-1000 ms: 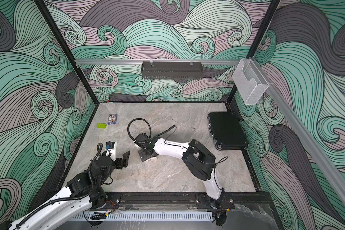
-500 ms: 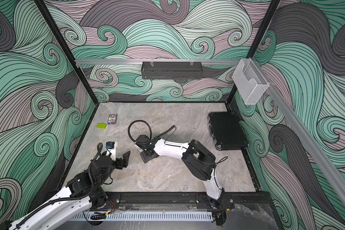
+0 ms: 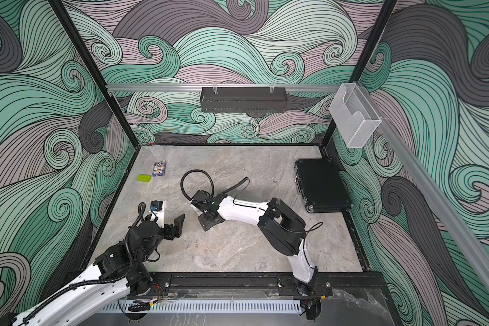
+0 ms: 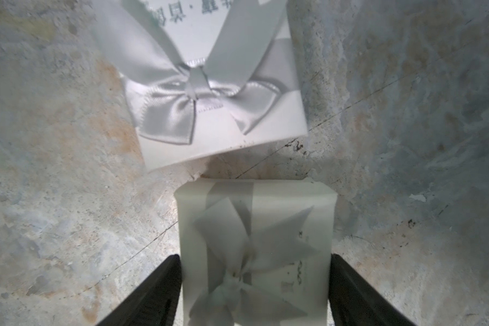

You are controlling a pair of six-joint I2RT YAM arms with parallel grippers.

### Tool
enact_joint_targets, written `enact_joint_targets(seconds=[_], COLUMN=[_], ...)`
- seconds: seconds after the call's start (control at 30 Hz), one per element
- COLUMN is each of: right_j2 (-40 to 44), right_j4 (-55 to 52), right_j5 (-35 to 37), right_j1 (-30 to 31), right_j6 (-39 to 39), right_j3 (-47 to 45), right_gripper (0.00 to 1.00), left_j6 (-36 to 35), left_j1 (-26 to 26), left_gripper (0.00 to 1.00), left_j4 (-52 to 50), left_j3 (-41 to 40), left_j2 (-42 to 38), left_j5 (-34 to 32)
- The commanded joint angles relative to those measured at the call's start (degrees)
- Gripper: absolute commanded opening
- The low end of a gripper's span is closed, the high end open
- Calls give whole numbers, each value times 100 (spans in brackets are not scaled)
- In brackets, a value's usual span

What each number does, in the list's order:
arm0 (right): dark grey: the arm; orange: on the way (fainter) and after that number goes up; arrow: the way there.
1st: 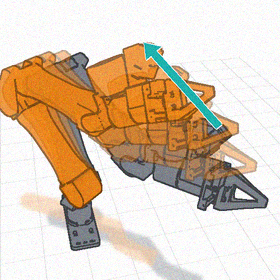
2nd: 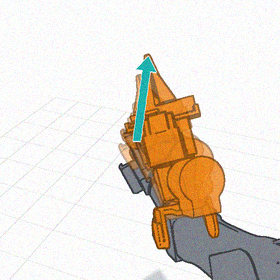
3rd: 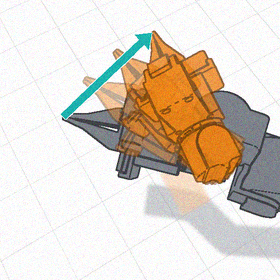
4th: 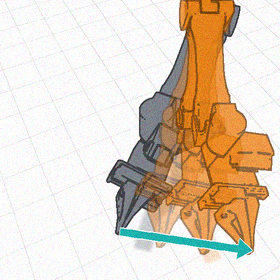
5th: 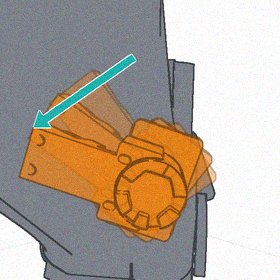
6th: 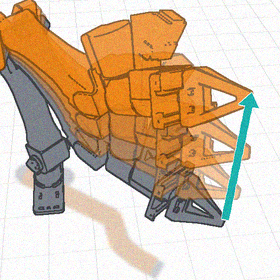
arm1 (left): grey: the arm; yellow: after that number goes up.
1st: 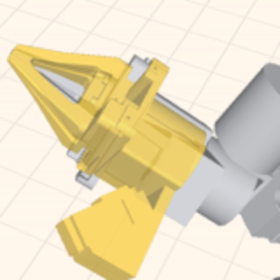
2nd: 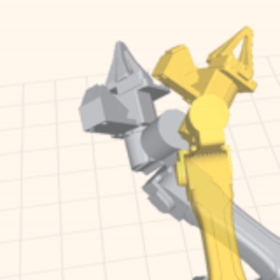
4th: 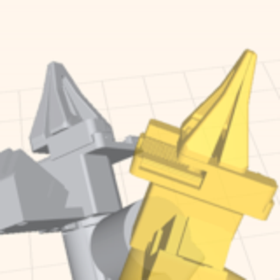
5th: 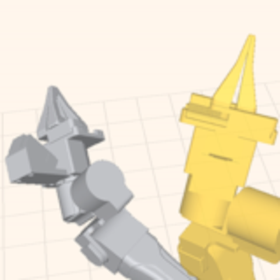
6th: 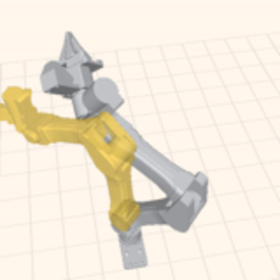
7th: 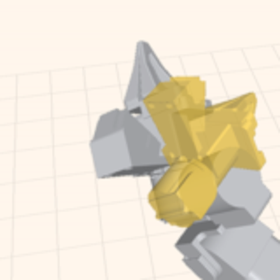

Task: Take the necklace out of the lift-off lid jewelry box
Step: Pick up the jewelry box from the center of the board.

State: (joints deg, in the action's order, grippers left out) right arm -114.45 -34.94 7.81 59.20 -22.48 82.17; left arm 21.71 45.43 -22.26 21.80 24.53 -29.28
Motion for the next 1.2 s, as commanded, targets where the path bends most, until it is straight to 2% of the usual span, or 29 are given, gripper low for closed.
enact_joint_targets(seconds=[0.0,0.2,0.4,0.6,0.83,1.0,1.17], right_j2=[-77,-55,242,1336,3367,4656,5386], right_j4=[-123,-125,-115,124,521,626,1078], right_j5=[-47,-86,-301,-1236,-2690,-3680,-4696], right_j1=[-11,-20,-62,-397,-1376,-2021,-2363], right_j6=[60,101,160,270,218,94,-195], right_j3=[115,72,-80,-792,-1946,-2305,-2453], right_gripper=[76,69,69,69,69,69,70], left_j6=[99,101,17,-116,-152,156,508], left_j1=[-43,-43,-45,-57,-53,-61,-62], left_gripper=[88,88,88,88,88,91,94], left_j4=[11,36,170,674,1350,2004,2736], left_j3=[26,26,35,120,339,512,755], left_j2=[13,49,159,496,564,514,807], left_j5=[23,76,293,1311,2762,3675,4688])
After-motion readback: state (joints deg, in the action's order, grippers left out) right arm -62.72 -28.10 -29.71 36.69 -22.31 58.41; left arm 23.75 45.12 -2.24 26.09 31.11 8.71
